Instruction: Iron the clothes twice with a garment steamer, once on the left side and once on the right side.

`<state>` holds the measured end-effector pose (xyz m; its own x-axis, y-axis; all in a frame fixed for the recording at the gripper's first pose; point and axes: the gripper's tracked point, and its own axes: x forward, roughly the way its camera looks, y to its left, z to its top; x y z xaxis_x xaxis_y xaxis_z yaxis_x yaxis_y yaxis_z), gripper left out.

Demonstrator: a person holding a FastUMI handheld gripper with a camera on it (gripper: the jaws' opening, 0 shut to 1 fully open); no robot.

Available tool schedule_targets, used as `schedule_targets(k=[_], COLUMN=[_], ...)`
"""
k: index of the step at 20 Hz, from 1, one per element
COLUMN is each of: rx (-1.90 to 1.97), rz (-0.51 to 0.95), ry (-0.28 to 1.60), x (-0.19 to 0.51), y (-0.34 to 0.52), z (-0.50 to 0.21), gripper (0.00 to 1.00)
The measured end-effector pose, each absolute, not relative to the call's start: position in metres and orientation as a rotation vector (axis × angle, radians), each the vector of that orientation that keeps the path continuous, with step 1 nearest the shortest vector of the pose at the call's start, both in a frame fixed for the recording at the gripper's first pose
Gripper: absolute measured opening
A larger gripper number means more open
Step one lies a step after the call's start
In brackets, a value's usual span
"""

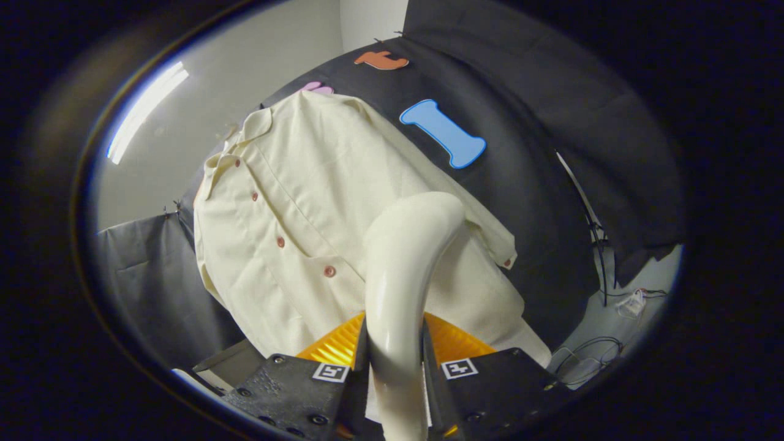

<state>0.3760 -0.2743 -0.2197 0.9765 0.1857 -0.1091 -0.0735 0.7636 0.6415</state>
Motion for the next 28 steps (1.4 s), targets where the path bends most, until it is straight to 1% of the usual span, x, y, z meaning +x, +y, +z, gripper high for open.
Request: schedule_targets(k=[6, 10, 15, 21, 28], rx=[0.741, 0.774, 0.794, 0.785, 0.7], rz=[0.14, 0.114, 0.067, 0.083, 0.158], ry=[0.212, 0.23, 0.245, 0.179, 0.085], x=[0.357, 0.344, 0.328, 0.3, 0.255], y=[-0.271, -0.272, -0.275, -0.26, -0.224], z=[-0.266, -0.296, -0.315, -0.271, -0.168], gripper=[0.4, 0.4, 0.4, 0.4, 0.4])
